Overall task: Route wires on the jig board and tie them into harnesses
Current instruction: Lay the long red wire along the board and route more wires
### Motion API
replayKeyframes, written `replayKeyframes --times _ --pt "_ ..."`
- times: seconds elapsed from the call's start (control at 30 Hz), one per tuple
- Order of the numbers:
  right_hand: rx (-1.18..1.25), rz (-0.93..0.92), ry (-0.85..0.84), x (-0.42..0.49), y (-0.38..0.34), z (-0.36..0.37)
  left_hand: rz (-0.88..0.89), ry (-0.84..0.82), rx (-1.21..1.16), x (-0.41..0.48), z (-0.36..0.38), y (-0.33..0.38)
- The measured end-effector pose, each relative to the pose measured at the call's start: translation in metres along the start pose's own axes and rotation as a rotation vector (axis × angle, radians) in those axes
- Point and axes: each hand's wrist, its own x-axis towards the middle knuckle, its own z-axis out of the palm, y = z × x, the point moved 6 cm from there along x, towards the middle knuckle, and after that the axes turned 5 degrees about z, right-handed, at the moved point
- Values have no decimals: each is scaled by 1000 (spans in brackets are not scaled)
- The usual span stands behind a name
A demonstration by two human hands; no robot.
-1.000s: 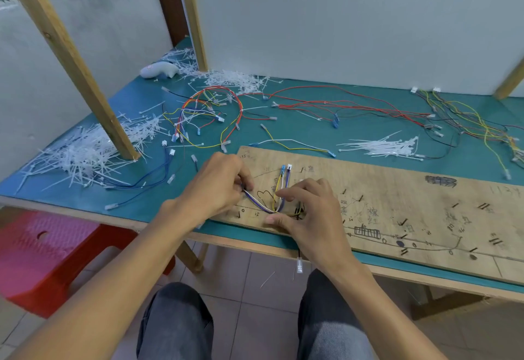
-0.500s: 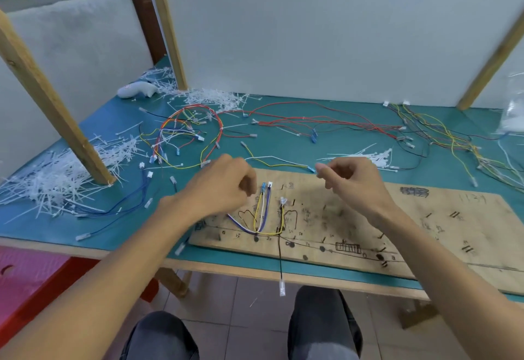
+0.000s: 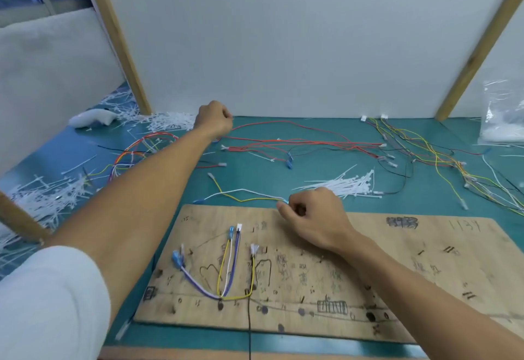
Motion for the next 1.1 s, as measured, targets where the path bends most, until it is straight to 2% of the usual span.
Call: replayKeyframes --times 0.1,0.17,0.5,0.57,0.67,0.9,1.03,1.1 --pt "8 -14 7 0 -1 2 89 -261 171 18 31 -12" --pt "16 -18 8 2 2 3 161 -363 262 23 44 -14" --pt "2 -13 -1 2 0 2 231 -404 438 23 50 -16" --pt "8 -6 -4 2 0 2 240 -339 428 21 43 -6" --pt "23 -2 -8 3 -1 1 305 -118 269 24 19 21" --pt "60 28 -1 2 1 -1 529 306 72 10 -48 111" --pt "151 78 -6 4 6 -1 626 337 -217 -15 -69 156" --pt "294 131 -16 5 10 -4 661 316 -339 -34 -75 170"
